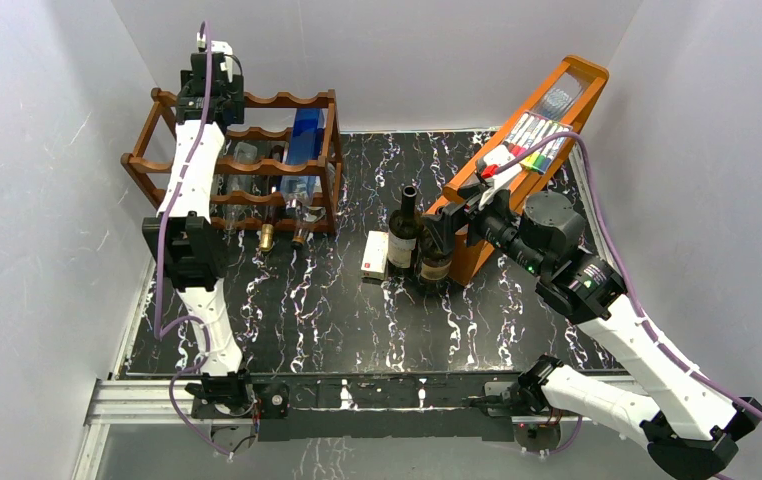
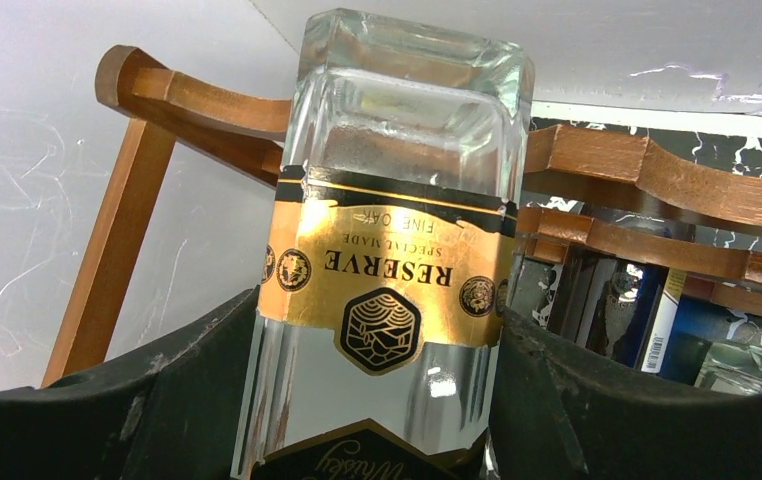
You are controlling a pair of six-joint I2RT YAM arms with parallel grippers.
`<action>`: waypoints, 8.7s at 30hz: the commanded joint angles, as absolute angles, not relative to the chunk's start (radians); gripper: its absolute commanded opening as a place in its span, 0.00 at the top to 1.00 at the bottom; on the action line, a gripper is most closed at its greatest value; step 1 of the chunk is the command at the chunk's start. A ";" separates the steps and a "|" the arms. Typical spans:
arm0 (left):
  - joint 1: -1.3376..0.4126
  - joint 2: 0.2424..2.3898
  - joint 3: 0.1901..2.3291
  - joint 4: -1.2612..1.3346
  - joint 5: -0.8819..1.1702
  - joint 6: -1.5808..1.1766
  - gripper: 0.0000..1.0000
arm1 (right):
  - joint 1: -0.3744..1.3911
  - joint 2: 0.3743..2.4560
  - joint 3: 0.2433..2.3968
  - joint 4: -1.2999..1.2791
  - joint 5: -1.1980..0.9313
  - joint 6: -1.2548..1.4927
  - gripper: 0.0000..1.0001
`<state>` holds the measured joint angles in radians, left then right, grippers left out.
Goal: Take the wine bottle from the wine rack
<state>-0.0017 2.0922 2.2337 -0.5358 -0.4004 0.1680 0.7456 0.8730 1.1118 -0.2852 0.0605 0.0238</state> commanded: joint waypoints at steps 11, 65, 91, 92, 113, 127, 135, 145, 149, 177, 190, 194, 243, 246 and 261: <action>0.003 1.885 2.285 -0.551 -0.395 0.041 1.00 | 0.742 0.858 1.139 -0.216 0.042 0.035 0.02; 0.009 1.433 1.810 -0.682 0.179 -0.646 1.00 | 0.834 1.302 1.433 -0.153 -0.171 -0.068 0.02; 0.008 1.135 1.299 -0.568 0.486 -0.784 1.00 | 0.977 1.319 1.327 -0.220 -0.330 -0.710 0.02; 0.009 1.122 1.271 -0.567 0.499 -0.790 1.00 | 0.976 1.315 1.318 -0.248 -0.356 -0.746 0.02; 0.000 1.103 0.953 -0.544 0.741 -0.849 1.00 | 1.069 1.242 1.005 -0.145 -0.480 -1.248 0.12; -0.032 1.198 0.900 -0.558 0.859 -0.876 1.00 | 1.158 1.268 0.908 -0.054 -0.449 -1.317 0.13; -0.075 1.243 0.887 -0.551 0.890 -0.879 1.00 | 1.183 1.269 0.866 0.061 -0.547 -1.278 0.24; -0.124 1.283 0.868 -0.549 0.908 -0.877 1.00 | 1.215 1.314 0.858 0.174 -0.610 -1.261 0.07; -0.147 1.301 0.859 -0.549 0.908 -0.877 1.00 | 1.235 1.347 0.885 0.168 -0.625 -1.274 0.10; -0.161 1.268 0.797 -0.519 0.831 -0.869 0.02 | 1.251 1.294 0.824 0.460 -0.424 -0.885 1.00; -0.161 1.118 0.808 -0.510 0.659 -0.822 0.02 | 1.222 1.198 0.920 0.286 -0.127 -0.439 1.00; -0.161 1.088 0.827 -0.490 0.614 -0.803 0.02 | 1.193 1.161 0.908 0.263 -0.103 -0.326 1.00; -0.161 0.932 0.881 -0.515 0.536 -0.720 0.02 | 0.995 1.110 0.714 0.542 0.285 -0.076 0.97; -0.161 0.935 0.881 -0.519 0.527 -0.710 0.02 | 0.994 1.105 0.715 0.513 0.271 -0.082 0.81; -0.161 0.972 0.979 -0.569 0.442 -0.628 0.02 | 0.995 1.054 0.753 0.396 0.150 -0.153 0.04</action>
